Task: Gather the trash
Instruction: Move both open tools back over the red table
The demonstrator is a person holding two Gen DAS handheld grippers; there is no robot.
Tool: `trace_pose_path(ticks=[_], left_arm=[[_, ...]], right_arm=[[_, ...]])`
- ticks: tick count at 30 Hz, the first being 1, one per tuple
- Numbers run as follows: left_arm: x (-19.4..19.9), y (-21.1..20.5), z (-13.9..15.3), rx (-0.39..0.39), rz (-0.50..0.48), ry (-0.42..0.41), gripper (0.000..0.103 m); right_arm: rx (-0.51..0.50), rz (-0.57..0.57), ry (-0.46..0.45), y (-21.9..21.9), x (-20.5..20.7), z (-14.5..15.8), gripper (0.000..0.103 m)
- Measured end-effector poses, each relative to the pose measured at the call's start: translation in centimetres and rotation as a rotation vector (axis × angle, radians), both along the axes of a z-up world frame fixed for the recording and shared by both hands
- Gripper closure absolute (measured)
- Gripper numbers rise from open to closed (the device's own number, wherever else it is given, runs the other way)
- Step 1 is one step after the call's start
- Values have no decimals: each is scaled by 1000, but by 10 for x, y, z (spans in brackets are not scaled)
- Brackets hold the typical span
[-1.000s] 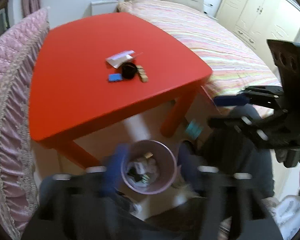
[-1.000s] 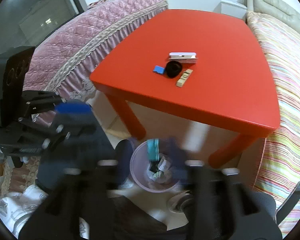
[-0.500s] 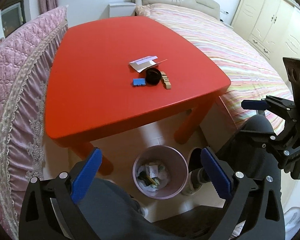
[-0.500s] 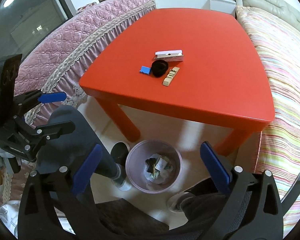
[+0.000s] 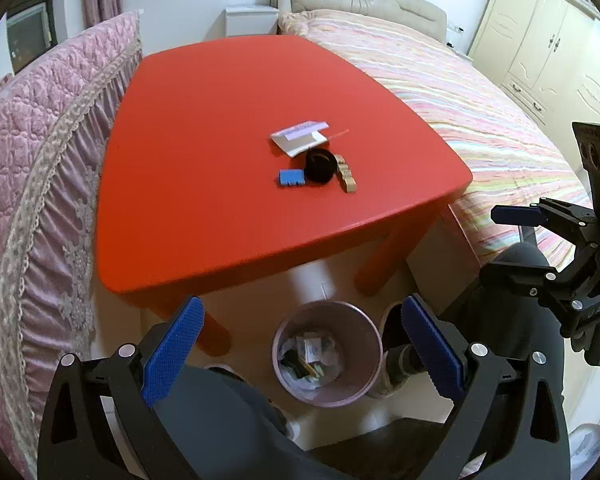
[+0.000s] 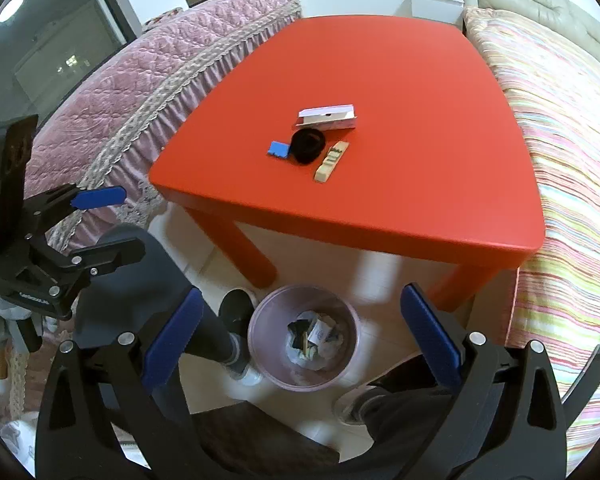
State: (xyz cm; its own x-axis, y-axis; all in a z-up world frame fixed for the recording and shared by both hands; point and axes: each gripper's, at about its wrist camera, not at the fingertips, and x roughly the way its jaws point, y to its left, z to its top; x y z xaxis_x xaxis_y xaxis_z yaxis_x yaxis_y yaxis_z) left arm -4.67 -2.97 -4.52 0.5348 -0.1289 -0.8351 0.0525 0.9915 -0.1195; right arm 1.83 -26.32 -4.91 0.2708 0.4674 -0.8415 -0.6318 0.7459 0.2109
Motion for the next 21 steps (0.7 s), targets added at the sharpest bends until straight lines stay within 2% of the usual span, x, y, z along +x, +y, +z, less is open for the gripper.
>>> trace_pose_path(ticks=[11,15,21], left_arm=[[60,16,23,12,-25,-41,8],[90,21,20,-4,-22,-9,8],[134,31,12,-75,63,59,8]], right_arm=[[-44,-28,-11,35,56,1,5],[-68,-39,-4,48,74,-8,5],[-85,-58,6,64,96,-23,5]])
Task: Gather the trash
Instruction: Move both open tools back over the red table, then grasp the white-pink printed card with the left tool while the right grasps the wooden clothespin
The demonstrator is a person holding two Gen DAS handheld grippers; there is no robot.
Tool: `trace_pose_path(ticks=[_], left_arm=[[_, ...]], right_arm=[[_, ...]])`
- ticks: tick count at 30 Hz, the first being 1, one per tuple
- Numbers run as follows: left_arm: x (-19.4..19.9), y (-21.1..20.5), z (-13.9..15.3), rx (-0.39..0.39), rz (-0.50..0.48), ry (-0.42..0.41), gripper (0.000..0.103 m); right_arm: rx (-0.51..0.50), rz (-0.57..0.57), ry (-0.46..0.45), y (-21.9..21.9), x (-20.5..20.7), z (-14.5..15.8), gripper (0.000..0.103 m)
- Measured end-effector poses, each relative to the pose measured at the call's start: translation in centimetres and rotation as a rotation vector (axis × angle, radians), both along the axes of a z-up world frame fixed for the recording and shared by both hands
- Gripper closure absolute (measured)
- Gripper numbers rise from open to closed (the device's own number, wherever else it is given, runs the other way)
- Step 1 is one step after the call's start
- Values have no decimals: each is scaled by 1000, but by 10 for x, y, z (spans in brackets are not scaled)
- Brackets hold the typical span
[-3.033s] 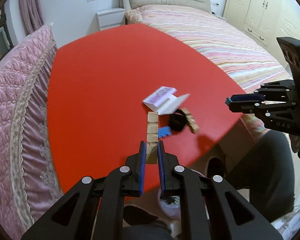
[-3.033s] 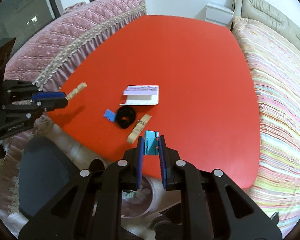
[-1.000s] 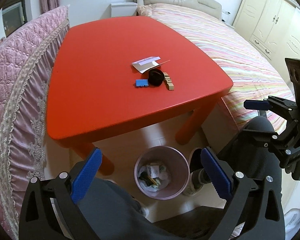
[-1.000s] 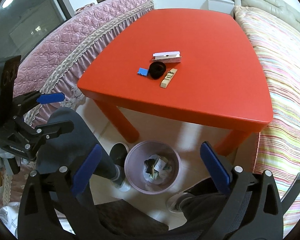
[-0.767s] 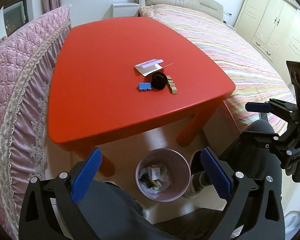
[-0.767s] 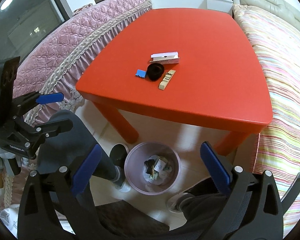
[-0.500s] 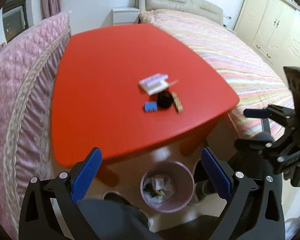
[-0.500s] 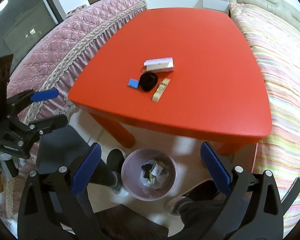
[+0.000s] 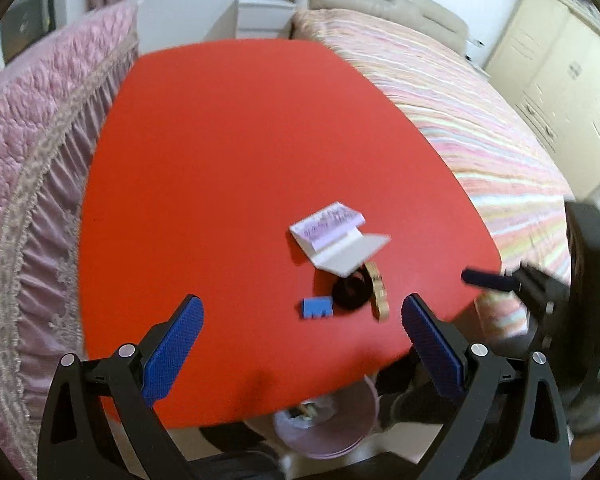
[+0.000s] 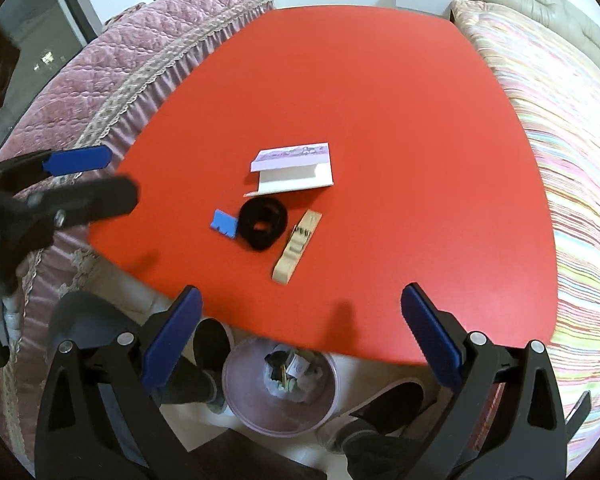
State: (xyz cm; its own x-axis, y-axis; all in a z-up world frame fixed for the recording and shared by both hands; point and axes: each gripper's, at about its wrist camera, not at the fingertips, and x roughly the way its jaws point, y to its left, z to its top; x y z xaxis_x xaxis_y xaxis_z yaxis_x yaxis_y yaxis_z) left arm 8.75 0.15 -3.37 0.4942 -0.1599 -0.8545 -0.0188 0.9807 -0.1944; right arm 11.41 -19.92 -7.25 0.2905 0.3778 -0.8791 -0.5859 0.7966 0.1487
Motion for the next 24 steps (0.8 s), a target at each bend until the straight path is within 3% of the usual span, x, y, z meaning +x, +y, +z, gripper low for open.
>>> trace_pose_path(ticks=[4,12,18,24], left_arm=[[28,2,-10,-43,59,57,8],[78,-8,-40,-119,166,190,8],[94,-12,-62,-191,222,264,8],[100,-19,-71,-172,247,301,8]], right_arm=[[-9,-6,7,6,8,-9,5],[-2,-35,23,4,12,-23,20],[4,-44,30,3,14,-29,25],[8,-40,27,4,15,-32,33]])
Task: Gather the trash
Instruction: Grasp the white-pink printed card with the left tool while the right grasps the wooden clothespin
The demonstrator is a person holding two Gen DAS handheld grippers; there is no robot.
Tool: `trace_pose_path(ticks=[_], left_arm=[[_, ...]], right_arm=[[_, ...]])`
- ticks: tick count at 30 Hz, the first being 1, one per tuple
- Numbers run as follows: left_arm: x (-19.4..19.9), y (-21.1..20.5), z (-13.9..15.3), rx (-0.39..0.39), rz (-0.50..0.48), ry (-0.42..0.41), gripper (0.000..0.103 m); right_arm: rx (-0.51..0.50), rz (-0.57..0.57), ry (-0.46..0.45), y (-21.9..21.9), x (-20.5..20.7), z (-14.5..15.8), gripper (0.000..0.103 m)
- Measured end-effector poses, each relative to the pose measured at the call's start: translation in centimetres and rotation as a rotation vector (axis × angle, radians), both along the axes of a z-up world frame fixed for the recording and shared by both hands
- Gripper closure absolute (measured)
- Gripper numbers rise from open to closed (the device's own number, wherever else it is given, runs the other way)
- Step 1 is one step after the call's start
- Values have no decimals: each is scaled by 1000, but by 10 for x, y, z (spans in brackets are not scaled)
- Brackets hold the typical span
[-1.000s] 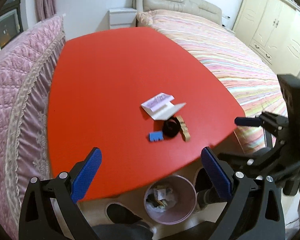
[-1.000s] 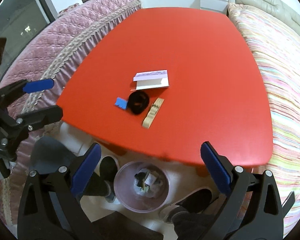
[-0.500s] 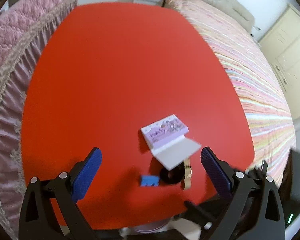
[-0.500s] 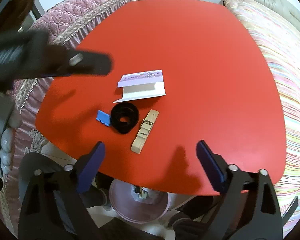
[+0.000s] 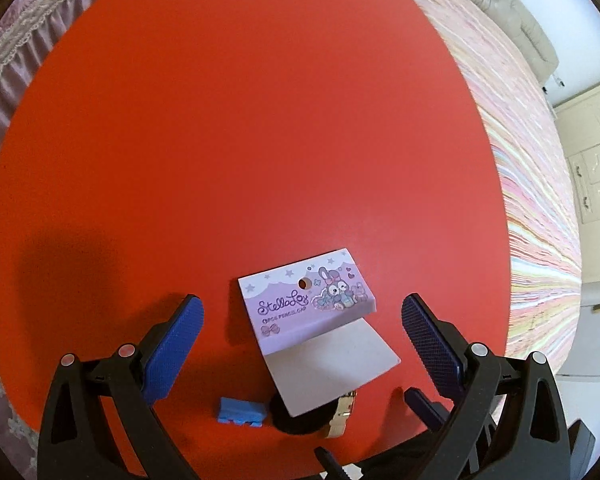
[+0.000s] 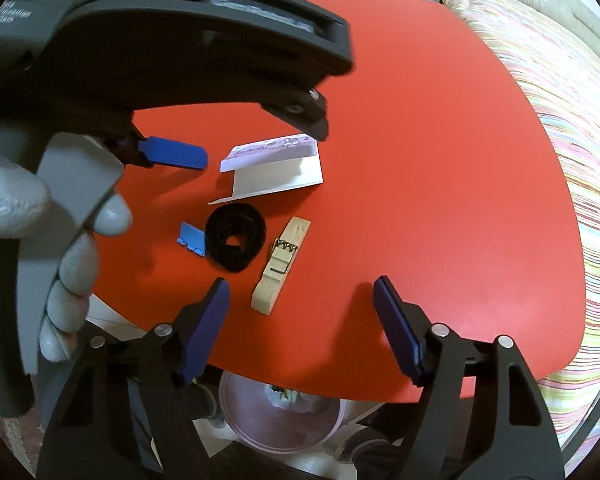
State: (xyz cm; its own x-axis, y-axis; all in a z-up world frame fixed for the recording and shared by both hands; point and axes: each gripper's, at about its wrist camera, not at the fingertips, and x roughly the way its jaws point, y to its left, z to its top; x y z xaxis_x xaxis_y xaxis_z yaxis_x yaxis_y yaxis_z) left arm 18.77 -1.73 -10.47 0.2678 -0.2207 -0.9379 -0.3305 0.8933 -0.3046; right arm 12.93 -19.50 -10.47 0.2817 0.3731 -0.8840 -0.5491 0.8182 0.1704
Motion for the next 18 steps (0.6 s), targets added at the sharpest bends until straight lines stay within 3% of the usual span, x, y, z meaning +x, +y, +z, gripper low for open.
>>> trace_pose_path(ticks=[4,10,13,18], left_arm=[[8,-5,-1,42,-11,18,8],[10,-2,2,130,-19,21,31],[8,-1,4,125,-41,17,32],[7,-6,4,133,-81,3,33]], right_arm=[[-6,-1,-13,2,0,-2,38],[-18,16,-29,7,-2,-4,40],[-43,31,-47,14,-6,-5,41],[-92,52,-67,19,-6,-5,58]])
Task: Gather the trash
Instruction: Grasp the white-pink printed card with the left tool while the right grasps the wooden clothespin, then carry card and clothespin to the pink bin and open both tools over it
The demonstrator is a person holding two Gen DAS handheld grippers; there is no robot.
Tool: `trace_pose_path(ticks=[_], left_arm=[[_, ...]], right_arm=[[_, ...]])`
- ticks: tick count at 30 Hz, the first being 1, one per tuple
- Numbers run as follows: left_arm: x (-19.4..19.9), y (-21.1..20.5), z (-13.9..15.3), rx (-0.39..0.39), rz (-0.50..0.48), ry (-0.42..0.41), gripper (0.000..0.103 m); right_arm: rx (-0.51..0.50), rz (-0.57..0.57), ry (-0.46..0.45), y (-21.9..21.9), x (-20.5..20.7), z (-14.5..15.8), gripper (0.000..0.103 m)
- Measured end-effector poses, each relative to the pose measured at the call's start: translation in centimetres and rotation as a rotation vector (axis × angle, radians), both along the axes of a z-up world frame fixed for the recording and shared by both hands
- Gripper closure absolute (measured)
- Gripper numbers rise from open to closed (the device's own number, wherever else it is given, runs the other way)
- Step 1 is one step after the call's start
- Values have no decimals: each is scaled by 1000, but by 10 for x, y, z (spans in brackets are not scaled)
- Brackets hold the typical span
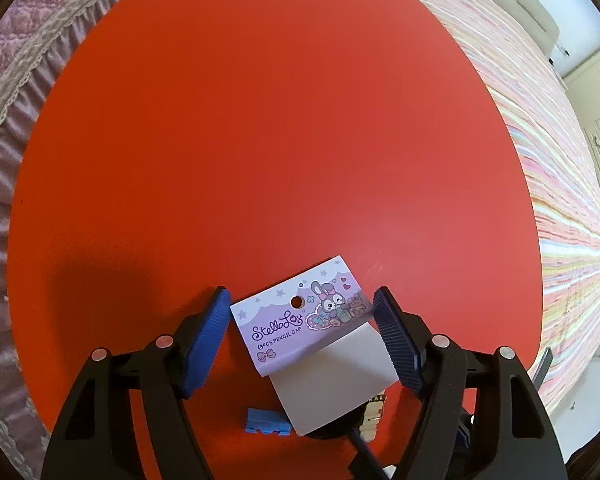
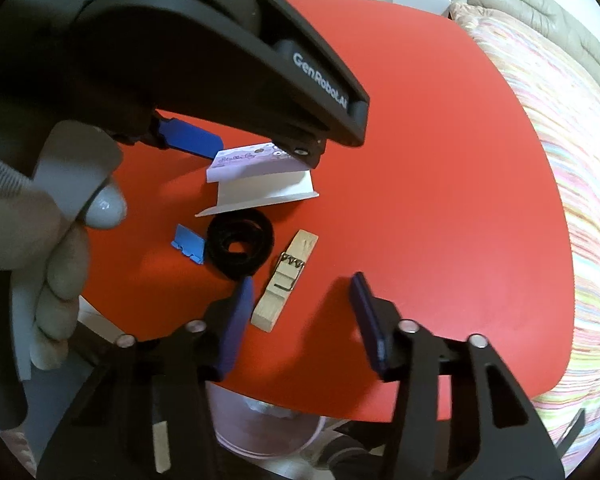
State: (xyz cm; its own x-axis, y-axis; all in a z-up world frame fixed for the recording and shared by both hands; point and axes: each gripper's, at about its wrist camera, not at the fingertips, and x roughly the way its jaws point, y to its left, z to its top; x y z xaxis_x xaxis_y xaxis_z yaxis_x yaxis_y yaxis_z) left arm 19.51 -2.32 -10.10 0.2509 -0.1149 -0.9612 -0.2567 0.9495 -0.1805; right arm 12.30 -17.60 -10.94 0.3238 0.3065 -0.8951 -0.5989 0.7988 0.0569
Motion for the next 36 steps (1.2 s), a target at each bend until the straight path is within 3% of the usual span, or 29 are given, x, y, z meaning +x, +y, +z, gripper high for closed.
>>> trace_pose_path(ticks=[6,8,9,23,36], left_arm=[[-4,7,2,13,-20,-12,33],[-4,10,1,10,-21,-15,33],[-5,12,1,11,-26,-18,33],[-14,26,6,42,-61,-103,33],[-50,26,48,120,-113,-247,33]], right_arm=[[-34,42,-13,5,-3,0,76],[-36,55,-8,5,-4,-1,89],[-35,59,-1,5,-3,-1,90],[-12,42,21,-10,15,6,91],[49,34,-37,-30,-1,46,91]])
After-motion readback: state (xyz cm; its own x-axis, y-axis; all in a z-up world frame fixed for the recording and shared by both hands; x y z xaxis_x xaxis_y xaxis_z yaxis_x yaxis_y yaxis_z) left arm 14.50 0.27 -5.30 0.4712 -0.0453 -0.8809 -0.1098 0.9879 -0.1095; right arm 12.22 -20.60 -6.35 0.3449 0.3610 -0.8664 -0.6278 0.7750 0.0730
